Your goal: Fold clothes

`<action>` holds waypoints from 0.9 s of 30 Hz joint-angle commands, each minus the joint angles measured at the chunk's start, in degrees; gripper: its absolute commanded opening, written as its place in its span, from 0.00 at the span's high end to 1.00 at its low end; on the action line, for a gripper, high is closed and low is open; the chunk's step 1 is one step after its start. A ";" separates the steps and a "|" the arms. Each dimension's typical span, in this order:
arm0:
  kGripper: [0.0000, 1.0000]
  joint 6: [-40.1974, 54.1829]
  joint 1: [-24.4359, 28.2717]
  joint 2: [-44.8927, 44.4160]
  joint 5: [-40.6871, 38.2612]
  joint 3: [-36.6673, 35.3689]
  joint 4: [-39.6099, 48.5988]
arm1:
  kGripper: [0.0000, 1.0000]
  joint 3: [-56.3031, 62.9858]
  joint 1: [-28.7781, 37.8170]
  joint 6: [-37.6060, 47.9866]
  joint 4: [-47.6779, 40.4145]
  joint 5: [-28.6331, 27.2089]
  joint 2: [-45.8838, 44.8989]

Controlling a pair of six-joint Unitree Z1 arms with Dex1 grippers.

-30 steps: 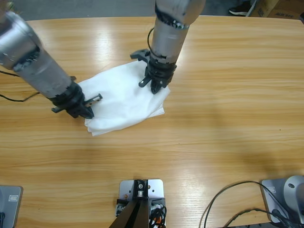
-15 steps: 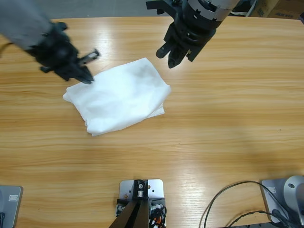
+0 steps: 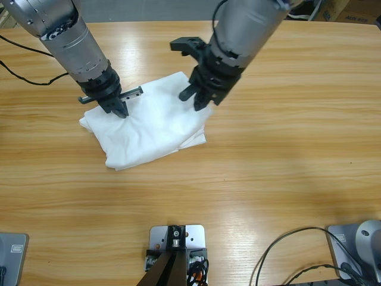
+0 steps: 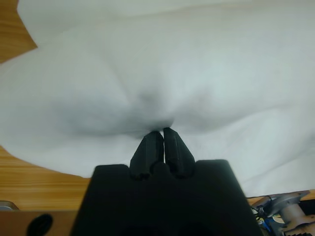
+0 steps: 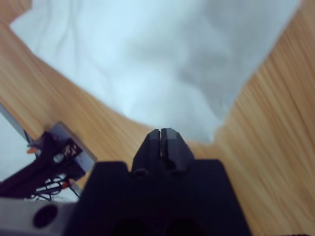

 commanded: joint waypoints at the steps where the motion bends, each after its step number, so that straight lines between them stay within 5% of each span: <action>1: 1.00 0.92 1.13 3.14 0.14 -0.43 0.48 | 1.00 1.68 0.48 1.17 -1.78 1.80 6.76; 6: 1.00 0.92 1.37 3.37 -0.18 -0.17 0.48 | 1.00 9.89 0.39 1.40 -9.94 2.29 9.54; 18: 1.00 1.74 3.73 7.39 -0.92 -0.17 -0.91 | 1.00 12.69 -0.31 2.49 -11.46 0.69 10.64; 27: 1.00 4.66 9.58 1.57 -0.92 -0.61 -1.87 | 1.00 12.23 -0.93 1.97 -8.60 -2.28 -5.88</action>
